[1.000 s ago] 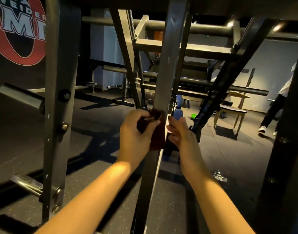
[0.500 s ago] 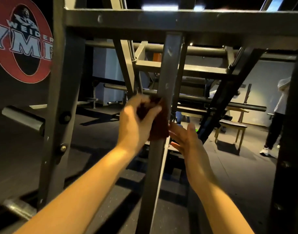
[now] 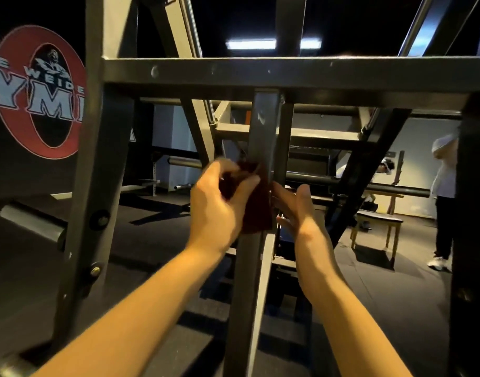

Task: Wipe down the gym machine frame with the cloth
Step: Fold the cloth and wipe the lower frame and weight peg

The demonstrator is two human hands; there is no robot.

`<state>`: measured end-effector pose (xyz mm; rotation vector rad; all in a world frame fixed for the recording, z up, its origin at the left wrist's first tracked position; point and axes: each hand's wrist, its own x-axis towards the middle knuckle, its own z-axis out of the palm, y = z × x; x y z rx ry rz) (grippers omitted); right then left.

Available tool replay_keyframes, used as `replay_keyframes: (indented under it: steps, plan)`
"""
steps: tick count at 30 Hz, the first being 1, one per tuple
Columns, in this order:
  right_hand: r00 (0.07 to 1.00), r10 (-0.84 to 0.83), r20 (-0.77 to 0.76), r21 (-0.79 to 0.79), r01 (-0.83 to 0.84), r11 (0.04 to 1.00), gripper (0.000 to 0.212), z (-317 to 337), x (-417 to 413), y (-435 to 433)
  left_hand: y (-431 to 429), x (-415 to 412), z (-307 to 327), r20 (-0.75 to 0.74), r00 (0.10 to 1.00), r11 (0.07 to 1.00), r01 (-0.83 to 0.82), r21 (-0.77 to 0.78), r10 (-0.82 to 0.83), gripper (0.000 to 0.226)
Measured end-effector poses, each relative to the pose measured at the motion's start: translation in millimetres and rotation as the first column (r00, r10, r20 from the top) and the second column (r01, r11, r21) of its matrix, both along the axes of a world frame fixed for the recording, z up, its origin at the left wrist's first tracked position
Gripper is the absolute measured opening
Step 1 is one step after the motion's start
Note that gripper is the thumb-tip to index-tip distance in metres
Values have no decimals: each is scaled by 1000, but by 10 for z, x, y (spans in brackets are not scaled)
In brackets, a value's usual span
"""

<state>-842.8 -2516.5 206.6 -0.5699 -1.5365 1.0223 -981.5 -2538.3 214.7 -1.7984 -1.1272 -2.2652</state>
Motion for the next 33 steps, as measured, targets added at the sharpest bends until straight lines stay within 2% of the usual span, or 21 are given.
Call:
replay_keyframes:
  steps: [2,3,7,10,13,14,16,19,22,23,27,28,30,32,33]
  plan:
    - [999,-12,-31,9,12,1000,24,-10,38,-24,-63,1,-275,27,999,998,38,-42,-37,17]
    - [1000,-16,-23,20,16,1000,26,-14,55,-43,-79,19,-325,-11,1000,1000,-5,-4,5,17]
    - [1000,-23,-11,7,23,1000,35,23,56,-44,-6,16,477,-98,982,984,-153,90,161,15]
    - [1000,8,-9,-35,-8,999,50,42,75,7,77,27,791,-62,989,982,-121,142,131,16]
    - [1000,8,9,-38,-8,999,54,86,92,-44,11,42,307,-8,999,998,-38,55,39,14]
    - [1000,5,7,-27,-5,1000,52,92,98,-43,-47,58,90,1,1000,1000,24,16,-24,15]
    - [1000,18,-6,-29,-18,999,41,129,126,-88,-81,52,-102,-29,1000,1000,13,-15,-13,15]
    - [1000,29,-3,-13,-29,999,41,209,129,-103,-32,5,414,-118,988,994,-97,43,101,13]
    - [998,65,4,-100,-64,993,69,248,69,-93,48,13,988,-29,990,983,-132,125,136,17]
    - [997,72,3,-133,-71,989,71,244,65,-80,72,36,1012,10,992,983,-123,135,123,17]
    - [1000,14,14,-108,-12,994,41,184,116,-81,15,60,427,116,993,999,-31,16,29,15]
    - [1000,3,15,-117,-1,993,40,156,147,-81,-12,60,315,128,992,1000,-10,-16,12,17]
    - [1000,14,14,-127,-12,992,54,162,143,-124,18,7,389,101,994,999,-38,-22,40,17]
    - [1000,16,0,-143,-16,990,67,202,129,-155,36,-10,713,30,995,995,-96,36,95,18]
    - [1000,10,-7,-145,-11,989,73,220,112,-181,48,1,892,42,994,994,-101,49,99,20]
